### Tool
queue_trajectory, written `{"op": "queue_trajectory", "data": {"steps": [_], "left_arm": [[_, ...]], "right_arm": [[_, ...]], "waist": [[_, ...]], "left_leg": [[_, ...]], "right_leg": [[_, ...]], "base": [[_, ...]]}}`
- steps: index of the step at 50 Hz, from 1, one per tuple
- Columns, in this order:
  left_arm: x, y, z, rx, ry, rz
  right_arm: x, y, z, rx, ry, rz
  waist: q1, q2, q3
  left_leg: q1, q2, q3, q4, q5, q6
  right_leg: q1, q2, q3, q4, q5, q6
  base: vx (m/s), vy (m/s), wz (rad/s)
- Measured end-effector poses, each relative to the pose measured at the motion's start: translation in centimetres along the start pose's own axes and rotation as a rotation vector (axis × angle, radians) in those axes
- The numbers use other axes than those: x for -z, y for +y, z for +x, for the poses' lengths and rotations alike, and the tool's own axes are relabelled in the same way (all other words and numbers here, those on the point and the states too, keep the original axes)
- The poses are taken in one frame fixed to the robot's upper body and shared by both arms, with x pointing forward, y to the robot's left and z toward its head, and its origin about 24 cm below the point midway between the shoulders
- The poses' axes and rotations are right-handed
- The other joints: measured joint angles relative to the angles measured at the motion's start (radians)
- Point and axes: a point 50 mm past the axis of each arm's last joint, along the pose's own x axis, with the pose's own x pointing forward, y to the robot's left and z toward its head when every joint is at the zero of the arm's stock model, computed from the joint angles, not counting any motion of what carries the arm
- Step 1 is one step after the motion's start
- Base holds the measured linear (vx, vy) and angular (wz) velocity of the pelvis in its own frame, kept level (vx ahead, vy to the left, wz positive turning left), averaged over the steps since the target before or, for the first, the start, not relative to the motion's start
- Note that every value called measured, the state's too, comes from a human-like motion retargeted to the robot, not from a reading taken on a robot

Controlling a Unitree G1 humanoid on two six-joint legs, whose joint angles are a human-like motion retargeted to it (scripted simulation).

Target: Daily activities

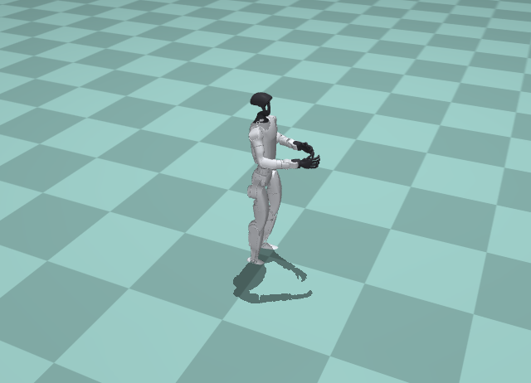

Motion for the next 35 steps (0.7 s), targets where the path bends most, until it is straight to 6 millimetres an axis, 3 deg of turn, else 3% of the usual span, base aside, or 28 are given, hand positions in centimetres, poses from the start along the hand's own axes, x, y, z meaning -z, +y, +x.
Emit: {"op": "queue_trajectory", "data": {"steps": [2, 3, 6, 8, 12, 18, 20, 22, 28, 30, 32, 35], "left_arm": [[-0.6, 1.3, 0.7, -0.012, -0.020, 0.030], [-0.1, 0.3, 0.2, -0.004, -0.005, 0.005], [-0.9, 1.8, 1.2, -0.016, -0.028, 0.038], [-0.2, 0.3, 0.5, -0.003, -0.005, 0.004], [-1.1, 1.9, 1.6, -0.016, -0.036, 0.033], [-1.3, 1.9, 2.0, -0.033, -0.050, 0.010], [-0.1, -0.1, 0.7, -0.027, -0.012, -0.050], [-1.0, 1.5, 1.6, -0.045, -0.044, -0.028], [-1.2, 1.9, 1.9, -0.055, -0.058, -0.091], [0.0, -0.2, 0.6, -0.042, -0.012, -0.159], [-0.7, 1.4, 1.4, -0.057, -0.039, -0.140], [-0.8, 1.7, 1.7, -0.067, -0.046, -0.152]], "right_arm": [[-1.5, -0.6, 0.7, -0.004, -0.029, -0.050], [-0.3, -0.3, 0.2, -0.005, 0.002, -0.066], [-2.2, -1.0, 1.1, -0.015, -0.028, -0.158], [-0.4, -0.5, 0.3, -0.022, 0.017, -0.199], [-2.6, -1.3, 1.3, -0.027, -0.023, -0.311], [-3.2, -1.4, 1.4, -0.009, -0.053, -0.398], [-0.5, -0.4, 0.1, -0.005, -0.011, -0.383], [-2.9, -1.2, 0.8, 0.015, -0.075, -0.403], [-4.3, -2.6, -0.1, 0.092, -0.140, -0.434], [-2.1, -2.3, -1.6, 0.109, -0.100, -0.441], [-4.8, -3.5, -1.0, 0.132, -0.164, -0.508], [-6.8, -4.2, -0.9, 0.145, -0.216, -0.612]], "waist": [[-0.004, -0.004, 0.015], [0.002, 0.002, -0.005], [-0.001, -0.007, 0.024], [0.009, 0.000, -0.001], [0.007, -0.011, 0.034], [0.011, -0.015, 0.053], [0.019, -0.002, 0.005], [0.011, -0.006, 0.029], [0.004, -0.010, 0.053], [0.012, 0.002, 0.002], [0.007, -0.005, 0.026], [0.008, -0.011, 0.042]], "left_leg": [[0.002, -0.003, -0.008, -0.016, -0.001, -0.002], [-0.025, 0.006, -0.003, 0.029, -0.015, 0.000], [-0.001, -0.004, -0.011, -0.016, -0.002, -0.001], [-0.025, 0.007, -0.003, 0.034, -0.016, 0.002], [0.010, -0.006, -0.010, -0.028, 0.006, 0.001], [0.042, -0.011, -0.008, -0.063, 0.024, 0.004], [-0.004, 0.007, 0.005, 0.019, -0.003, 0.006], [0.010, -0.002, -0.005, -0.020, 0.004, 0.002], [0.039, -0.010, -0.002, -0.059, 0.024, -0.001], [-0.012, 0.009, 0.010, 0.025, -0.004, 0.000], [0.005, -0.001, 0.002, -0.016, 0.002, -0.005], [0.027, -0.007, 0.004, -0.045, 0.016, -0.006]], "right_leg": [[-0.005, 0.002, -0.003, 0.002, -0.010, 0.002], [-0.020, 0.005, -0.002, 0.019, -0.009, 0.001], [-0.011, 0.003, -0.005, 0.008, -0.015, 0.003], [-0.021, 0.005, -0.003, 0.024, -0.012, 0.001], [-0.003, 0.002, -0.006, 0.001, -0.010, 0.004], [0.021, 0.000, -0.002, -0.016, -0.002, 0.006], [0.004, 0.005, 0.003, -0.004, 0.008, 0.004], [0.008, 0.006, -0.001, -0.017, 0.001, 0.006], [0.024, 0.000, -0.001, -0.028, 0.002, 0.009], [0.005, 0.006, 0.004, -0.019, 0.014, 0.005], [0.009, 0.006, 0.001, -0.027, 0.004, 0.006], [0.017, 0.001, 0.003, -0.027, 0.002, 0.006]], "base": [[0.00, 0.00, 0.00], [0.00, 0.00, 0.00], [0.00, 0.00, 0.00], [0.00, 0.00, 0.00], [0.00, 0.00, 0.00], [0.00, 0.00, 0.00], [-0.02, 0.00, -0.10], [0.00, 0.00, 0.00], [0.00, 0.00, 0.00], [0.00, 0.00, 0.00], [0.03, 0.00, 0.07], [0.00, 0.00, 0.00]]}}
